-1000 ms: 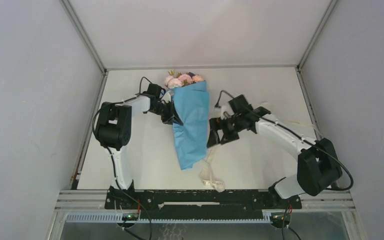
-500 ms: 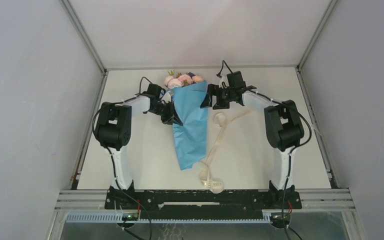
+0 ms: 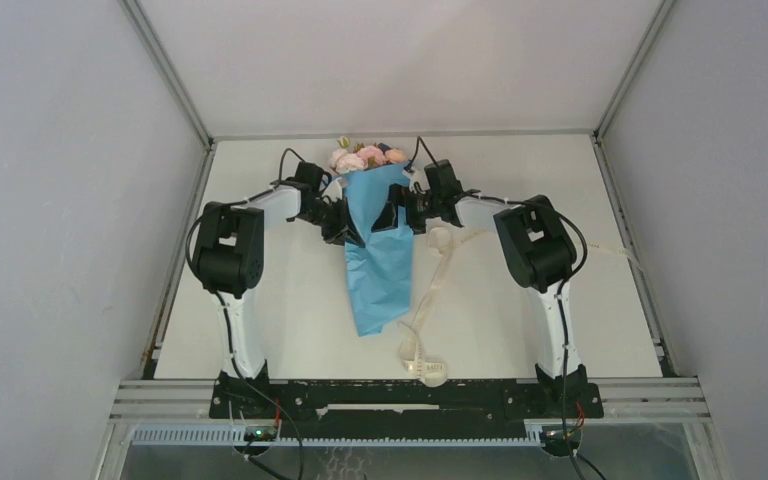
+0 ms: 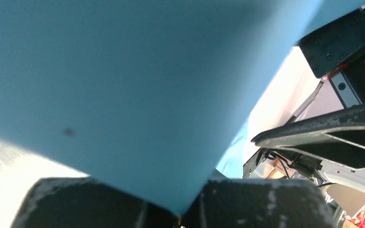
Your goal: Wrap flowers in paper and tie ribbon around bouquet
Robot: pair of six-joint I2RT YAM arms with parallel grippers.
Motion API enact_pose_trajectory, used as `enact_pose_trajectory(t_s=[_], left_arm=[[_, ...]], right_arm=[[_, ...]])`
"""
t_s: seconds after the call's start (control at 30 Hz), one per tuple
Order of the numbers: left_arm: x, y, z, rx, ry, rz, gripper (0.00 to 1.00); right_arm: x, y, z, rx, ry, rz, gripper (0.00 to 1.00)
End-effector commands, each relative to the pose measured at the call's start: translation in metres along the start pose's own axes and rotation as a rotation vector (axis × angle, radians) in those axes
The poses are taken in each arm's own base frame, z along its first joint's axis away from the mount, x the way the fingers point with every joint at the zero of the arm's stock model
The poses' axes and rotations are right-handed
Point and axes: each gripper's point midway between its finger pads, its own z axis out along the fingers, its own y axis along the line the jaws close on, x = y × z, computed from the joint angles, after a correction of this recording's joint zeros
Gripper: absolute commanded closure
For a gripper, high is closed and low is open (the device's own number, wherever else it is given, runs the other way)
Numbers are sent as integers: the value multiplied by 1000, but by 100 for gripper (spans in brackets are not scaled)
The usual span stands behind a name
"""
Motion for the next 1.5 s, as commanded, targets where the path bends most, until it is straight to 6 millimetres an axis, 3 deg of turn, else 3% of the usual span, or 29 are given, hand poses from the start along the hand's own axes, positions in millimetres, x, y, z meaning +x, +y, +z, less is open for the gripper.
enact_pose_trajectory(t_s=[0.0,0.13,0.2,0.27,0.37,0.5,0.53,0.63,0.73,0.8,0.9,1.07,1.2,1.33,1.47], left_arm=[[-22,-7,-5,6,-41,67,100],[-22,-3,-2,-7,-31,63,100],[-23,-2,-2,-8,-30,62,100],[-22,-1,-1,-10,-28,61,100],[-22,0,-1,-16,-29,64,100],[-20,1,-1,-16,-27,68,99],[-20,-1,-3,-12,-27,77,92],[-21,-9,-14,-11,-40,129,62],[-28,-21,-38,-46,-104,231,41],[-30,-33,-58,-69,-155,321,32],[-22,-50,-82,-123,-196,490,27],[19,-86,-96,-163,-145,822,27],[80,-119,-86,-90,-6,1119,32],[145,-140,-50,28,192,1467,29],[179,-155,2,110,302,1693,26]], right_arm=[[6,15,19,-82,-1,20,5],[2,24,20,-114,-29,32,15],[1,27,21,-124,-41,40,25],[0,29,23,-138,-45,52,42],[-4,25,25,-141,-58,92,76],[-7,23,25,-144,-68,110,96],[-8,23,25,-141,-72,112,100],[-12,19,22,-129,-84,117,100],[-16,7,19,-106,-97,145,100],[-17,3,18,-102,-101,150,100],[-16,-2,19,-84,-92,145,100],[-18,-5,17,-72,-98,134,100],[-19,-8,16,-65,-100,129,100],[-18,-13,16,-58,-95,130,100],[-15,-15,16,-46,-87,120,100]])
